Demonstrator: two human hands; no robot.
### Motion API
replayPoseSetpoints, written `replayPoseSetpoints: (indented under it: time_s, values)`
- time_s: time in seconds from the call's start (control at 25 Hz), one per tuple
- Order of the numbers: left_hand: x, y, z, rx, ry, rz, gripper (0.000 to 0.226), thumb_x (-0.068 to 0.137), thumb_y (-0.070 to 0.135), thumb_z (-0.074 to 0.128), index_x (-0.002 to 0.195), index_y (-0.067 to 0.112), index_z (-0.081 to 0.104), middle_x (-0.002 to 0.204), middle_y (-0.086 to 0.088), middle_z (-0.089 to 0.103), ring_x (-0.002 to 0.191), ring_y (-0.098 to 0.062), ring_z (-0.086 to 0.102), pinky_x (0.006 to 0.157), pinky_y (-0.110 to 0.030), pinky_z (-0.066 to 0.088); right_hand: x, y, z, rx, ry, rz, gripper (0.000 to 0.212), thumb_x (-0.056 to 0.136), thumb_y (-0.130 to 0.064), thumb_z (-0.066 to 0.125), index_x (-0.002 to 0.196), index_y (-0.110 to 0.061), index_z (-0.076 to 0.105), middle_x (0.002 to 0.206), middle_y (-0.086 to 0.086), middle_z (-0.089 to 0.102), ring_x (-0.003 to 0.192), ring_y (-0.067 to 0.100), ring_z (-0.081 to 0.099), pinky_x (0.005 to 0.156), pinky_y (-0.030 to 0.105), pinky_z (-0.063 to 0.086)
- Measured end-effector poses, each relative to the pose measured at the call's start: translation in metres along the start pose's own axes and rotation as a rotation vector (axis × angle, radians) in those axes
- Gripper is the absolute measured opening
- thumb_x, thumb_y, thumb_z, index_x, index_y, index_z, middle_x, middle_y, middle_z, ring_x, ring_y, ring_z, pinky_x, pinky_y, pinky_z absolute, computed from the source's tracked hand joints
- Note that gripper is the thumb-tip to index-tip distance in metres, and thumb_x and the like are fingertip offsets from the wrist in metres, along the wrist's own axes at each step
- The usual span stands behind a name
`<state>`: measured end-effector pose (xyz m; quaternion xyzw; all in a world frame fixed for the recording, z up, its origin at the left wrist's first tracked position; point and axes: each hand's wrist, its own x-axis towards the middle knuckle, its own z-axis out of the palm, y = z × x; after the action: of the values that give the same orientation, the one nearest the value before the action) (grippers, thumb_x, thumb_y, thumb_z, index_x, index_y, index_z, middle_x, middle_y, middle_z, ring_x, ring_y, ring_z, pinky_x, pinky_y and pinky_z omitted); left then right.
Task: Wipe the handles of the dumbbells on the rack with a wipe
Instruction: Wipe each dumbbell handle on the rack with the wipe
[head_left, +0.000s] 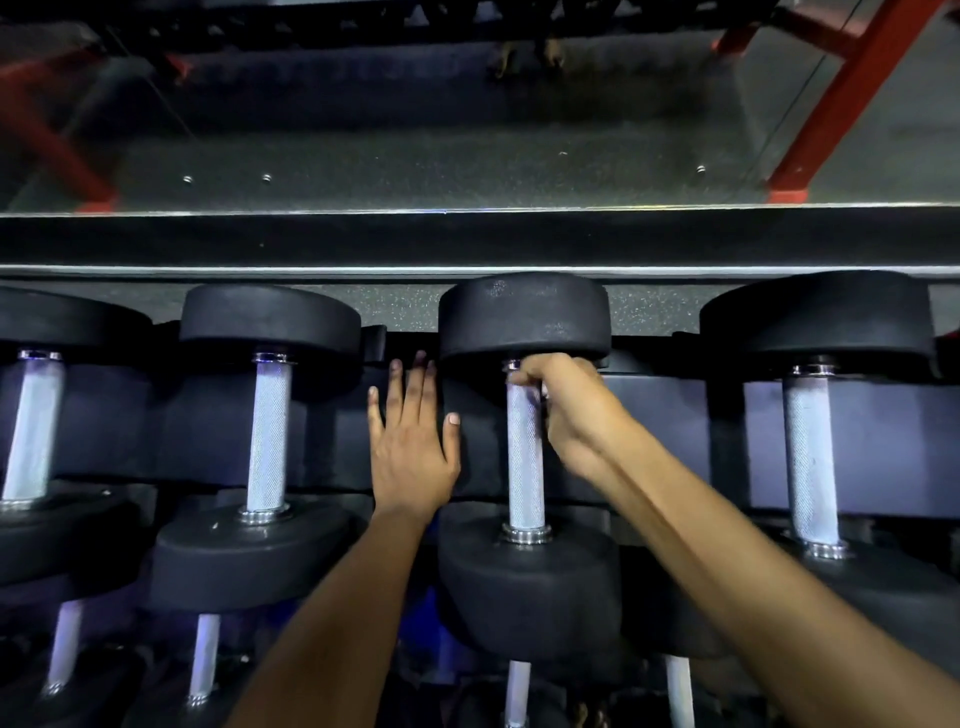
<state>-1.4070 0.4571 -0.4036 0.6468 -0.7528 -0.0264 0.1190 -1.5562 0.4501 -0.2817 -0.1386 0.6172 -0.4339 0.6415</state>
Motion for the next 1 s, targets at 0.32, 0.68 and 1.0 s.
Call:
replayPoseSetpoints:
  time_s: [0.32, 0.68, 1.0]
  values:
    - [-0.001, -0.001, 0.0, 0.0, 0.002, -0.004, 0.063, 0.094, 0.036, 0.026, 0.15, 0.007, 0.028, 0.16, -0.005, 0.019, 0.149, -0.022, 0.009, 0.12, -0.047, 0.006, 0.013, 0.0, -0.024, 0.175, -0.226, 0.157, 0.025, 0.071, 0.002, 0.04, 0.073, -0.001, 0.064, 0.081, 0.012, 0.066, 0.074, 0.025, 0.066, 0.076, 0.032, 0.047]
    - [-0.002, -0.002, 0.001, -0.025, -0.002, -0.01, 0.064, 0.094, 0.037, 0.025, 0.151, 0.009, 0.027, 0.161, -0.004, 0.018, 0.149, -0.022, 0.008, 0.12, -0.047, 0.007, -0.032, 0.02, -0.046, -0.352, 0.099, -0.525, 0.024, 0.086, 0.006, 0.054, 0.085, -0.018, 0.06, 0.08, 0.001, 0.065, 0.072, 0.012, 0.061, 0.073, 0.024, 0.053]
    - [-0.002, -0.004, 0.004, -0.033, 0.009, 0.0, 0.064, 0.093, 0.035, 0.028, 0.151, 0.008, 0.028, 0.16, -0.005, 0.023, 0.148, -0.024, 0.014, 0.119, -0.048, 0.01, 0.022, -0.033, -0.034, -2.434, -0.794, -1.783, 0.044, 0.087, -0.008, 0.03, 0.076, -0.01, 0.073, 0.083, 0.006, 0.069, 0.087, 0.024, 0.067, 0.106, 0.036, 0.041]
